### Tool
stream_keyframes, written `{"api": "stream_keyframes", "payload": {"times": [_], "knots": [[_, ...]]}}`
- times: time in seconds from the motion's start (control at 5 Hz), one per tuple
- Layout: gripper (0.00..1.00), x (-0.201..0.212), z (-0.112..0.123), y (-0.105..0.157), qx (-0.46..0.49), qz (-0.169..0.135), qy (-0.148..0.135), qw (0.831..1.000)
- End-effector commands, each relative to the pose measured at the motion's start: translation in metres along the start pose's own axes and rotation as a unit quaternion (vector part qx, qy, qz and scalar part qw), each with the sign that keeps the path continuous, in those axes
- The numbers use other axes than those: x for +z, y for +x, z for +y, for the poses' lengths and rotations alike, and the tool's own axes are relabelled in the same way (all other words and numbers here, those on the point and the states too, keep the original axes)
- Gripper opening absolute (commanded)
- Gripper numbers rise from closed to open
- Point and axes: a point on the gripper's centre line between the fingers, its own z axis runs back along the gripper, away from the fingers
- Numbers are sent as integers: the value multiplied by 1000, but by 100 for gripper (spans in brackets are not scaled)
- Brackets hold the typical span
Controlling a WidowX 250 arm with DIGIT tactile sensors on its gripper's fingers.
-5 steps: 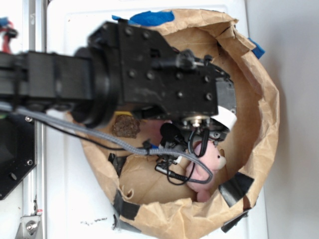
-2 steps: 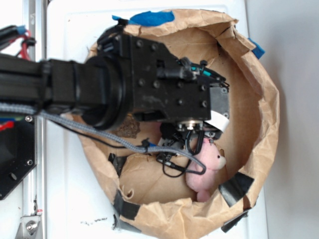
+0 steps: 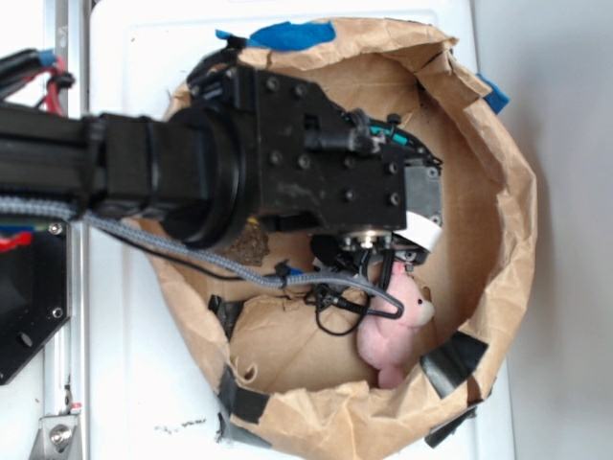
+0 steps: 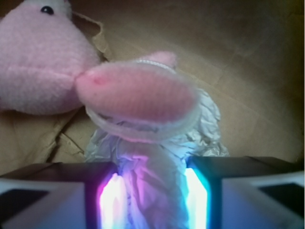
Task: Grab the white paper.
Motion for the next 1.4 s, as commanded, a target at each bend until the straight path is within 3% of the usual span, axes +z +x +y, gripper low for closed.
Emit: {"api": "stream_keyframes", "payload": {"times": [0.0, 0.2, 0.4, 0.6, 0.8, 1.2], "knots": [[0, 28, -11, 4, 15, -24, -15, 999], [0, 73, -21, 11, 53, -35, -51, 997], [0, 104, -21, 15, 171, -25, -29, 985], [0, 118, -19, 6, 223, 2, -23, 975], [0, 132, -21, -2, 268, -14, -10, 963], [0, 135, -22, -3, 287, -32, 6, 957]]}}
